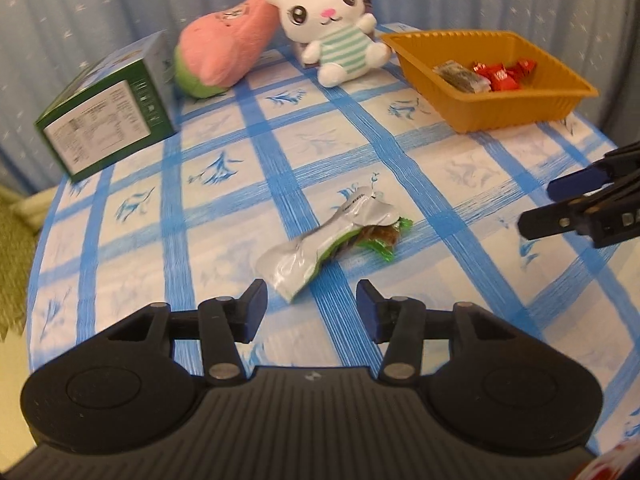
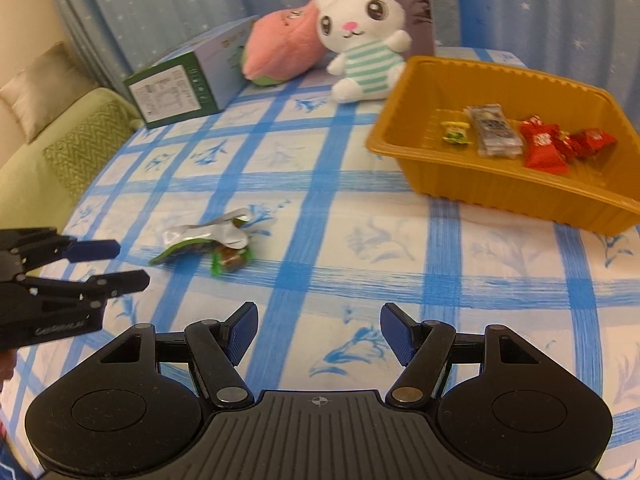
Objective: Organize snacks
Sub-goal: 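Move both open tools down toward the green-wrapped candies on the tablecloth, then grasp the green-edged candy packet with the left tool while the right grasps the small green candy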
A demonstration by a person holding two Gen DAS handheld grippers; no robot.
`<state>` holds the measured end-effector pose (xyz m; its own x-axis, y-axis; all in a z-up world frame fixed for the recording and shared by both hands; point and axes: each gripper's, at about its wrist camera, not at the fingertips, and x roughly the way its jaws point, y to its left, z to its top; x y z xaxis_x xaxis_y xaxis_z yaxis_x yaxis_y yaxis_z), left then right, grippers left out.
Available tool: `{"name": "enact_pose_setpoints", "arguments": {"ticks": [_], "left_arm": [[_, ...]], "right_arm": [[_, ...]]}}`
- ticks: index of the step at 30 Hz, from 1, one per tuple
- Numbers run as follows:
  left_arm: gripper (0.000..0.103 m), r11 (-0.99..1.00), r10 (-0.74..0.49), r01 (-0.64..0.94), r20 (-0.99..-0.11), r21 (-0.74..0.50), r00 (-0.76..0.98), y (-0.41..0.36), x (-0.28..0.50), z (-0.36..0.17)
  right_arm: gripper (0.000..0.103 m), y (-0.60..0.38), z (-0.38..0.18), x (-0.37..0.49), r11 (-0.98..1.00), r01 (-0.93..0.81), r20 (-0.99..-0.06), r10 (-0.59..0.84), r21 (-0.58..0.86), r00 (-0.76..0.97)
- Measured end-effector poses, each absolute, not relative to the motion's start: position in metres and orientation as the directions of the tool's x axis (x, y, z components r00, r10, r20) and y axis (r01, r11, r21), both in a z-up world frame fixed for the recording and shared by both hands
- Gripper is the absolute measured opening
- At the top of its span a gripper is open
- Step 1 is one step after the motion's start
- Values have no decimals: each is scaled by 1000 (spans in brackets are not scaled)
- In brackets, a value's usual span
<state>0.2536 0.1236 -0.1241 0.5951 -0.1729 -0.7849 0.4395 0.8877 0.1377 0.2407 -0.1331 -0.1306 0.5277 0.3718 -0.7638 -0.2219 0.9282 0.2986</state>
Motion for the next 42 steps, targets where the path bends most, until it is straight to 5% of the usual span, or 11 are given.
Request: {"name": "enact_pose_setpoints", "arguments": {"ticks": [12, 23, 31, 42], "left_arm": [[50, 799, -166, 561, -816, 219, 554, 106, 301, -151], [48, 798, -198, 579, -835, 168, 514, 104, 328, -158], [27, 779, -235, 610, -835, 144, 498, 97, 335, -158], [23, 867, -237, 495, -825, 59, 513, 123, 326, -155]], "right_arm": [[68, -151, -138, 246, 947, -121, -791, 316, 298, 523], [68, -160, -141, 255, 955, -68, -803, 280, 289, 525], [68, -157, -140, 261, 957, -61, -805, 271, 282, 528], [68, -137, -141, 270, 949, -131, -799, 311, 285, 515]]}}
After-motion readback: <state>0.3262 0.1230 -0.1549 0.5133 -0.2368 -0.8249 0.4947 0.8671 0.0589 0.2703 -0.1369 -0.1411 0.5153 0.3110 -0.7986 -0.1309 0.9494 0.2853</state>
